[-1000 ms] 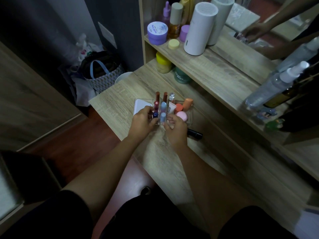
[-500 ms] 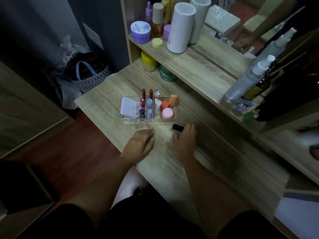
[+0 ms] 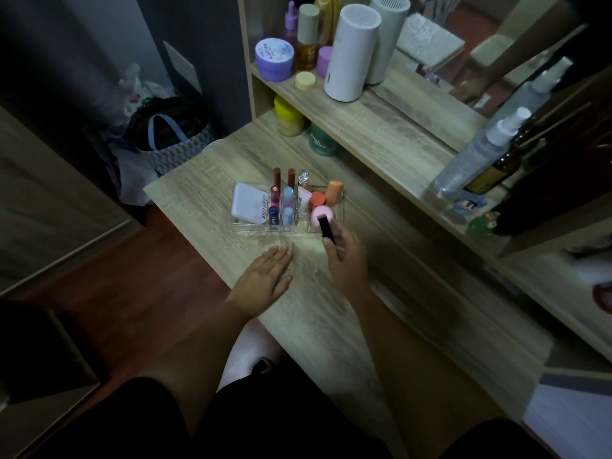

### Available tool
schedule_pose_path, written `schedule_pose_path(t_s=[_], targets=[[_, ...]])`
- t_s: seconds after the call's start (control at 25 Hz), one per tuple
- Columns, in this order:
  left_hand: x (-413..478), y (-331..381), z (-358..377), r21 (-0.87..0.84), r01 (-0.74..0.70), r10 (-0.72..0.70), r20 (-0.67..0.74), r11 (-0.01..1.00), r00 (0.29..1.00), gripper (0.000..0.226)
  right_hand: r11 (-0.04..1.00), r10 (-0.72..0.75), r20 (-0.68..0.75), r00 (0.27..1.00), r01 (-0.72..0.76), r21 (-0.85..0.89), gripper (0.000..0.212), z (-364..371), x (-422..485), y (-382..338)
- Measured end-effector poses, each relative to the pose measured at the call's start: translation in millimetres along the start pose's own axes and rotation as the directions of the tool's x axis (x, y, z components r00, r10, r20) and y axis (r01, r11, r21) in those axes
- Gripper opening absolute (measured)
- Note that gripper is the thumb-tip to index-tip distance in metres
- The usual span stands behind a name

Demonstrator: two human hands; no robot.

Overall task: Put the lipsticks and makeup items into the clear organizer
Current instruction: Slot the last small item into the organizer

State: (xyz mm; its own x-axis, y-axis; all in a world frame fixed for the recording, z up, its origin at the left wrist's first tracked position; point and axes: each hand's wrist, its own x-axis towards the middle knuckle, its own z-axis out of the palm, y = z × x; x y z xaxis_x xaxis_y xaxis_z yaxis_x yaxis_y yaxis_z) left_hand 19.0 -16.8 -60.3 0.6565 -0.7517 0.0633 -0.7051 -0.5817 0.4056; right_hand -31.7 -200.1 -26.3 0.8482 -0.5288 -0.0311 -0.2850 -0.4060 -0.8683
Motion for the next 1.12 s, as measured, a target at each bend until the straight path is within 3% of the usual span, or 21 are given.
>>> schedule_pose_path(t_s=[0.12,0.2,0.32,0.44,0.52,0.68,1.12], targets=[[0.7,-0.8,0.9,-0.001,-0.009,0.009,0.002,1.000,1.000,0.049,0.996,-0.036,0.060,0.998,0.031,0.078,0.045,9.3,11.0,-14.1],[1.3,-1.9,0.9,0.001,-0.018,0.018,0.001,1.000,1.000,0.050,0.980,0.023,0.078,0.997,-0.038,0.193,0.045,15.4,17.4,-20.2],[0.9,-3.2,1.0,-0.014,-0.015,0.015,0.006,1.000,1.000,0.050,0.807,0.171,0.181,0.968,-0.243,0.538,0.042,22.2,20.1,-28.4],[0.7,-3.9,2.1,-0.027,-0.005,0.005,0.007,1.000,1.000,0.050,0.718,0.208,0.194,0.959,-0.285,0.635,0.035,26.6,22.1,-35.2],[0.6,-4.3,2.3,-0.025,-0.010,0.010,0.001,1.000,1.000,0.050,0.760,0.174,0.158,0.972,-0.235,0.605,0.029,28.1,24.0,-38.6],[0.9,-5.2,2.1,-0.030,-0.015,0.015,-0.007,0.999,1.000,0.050,0.927,0.111,0.081,0.991,-0.132,0.352,0.022,23.3,28.0,-33.2],[1.3,-6.4,1.6,-0.037,-0.029,0.029,-0.010,0.999,1.000,0.050,0.977,0.027,0.051,0.998,-0.038,0.212,0.034,21.0,31.8,-22.5]])
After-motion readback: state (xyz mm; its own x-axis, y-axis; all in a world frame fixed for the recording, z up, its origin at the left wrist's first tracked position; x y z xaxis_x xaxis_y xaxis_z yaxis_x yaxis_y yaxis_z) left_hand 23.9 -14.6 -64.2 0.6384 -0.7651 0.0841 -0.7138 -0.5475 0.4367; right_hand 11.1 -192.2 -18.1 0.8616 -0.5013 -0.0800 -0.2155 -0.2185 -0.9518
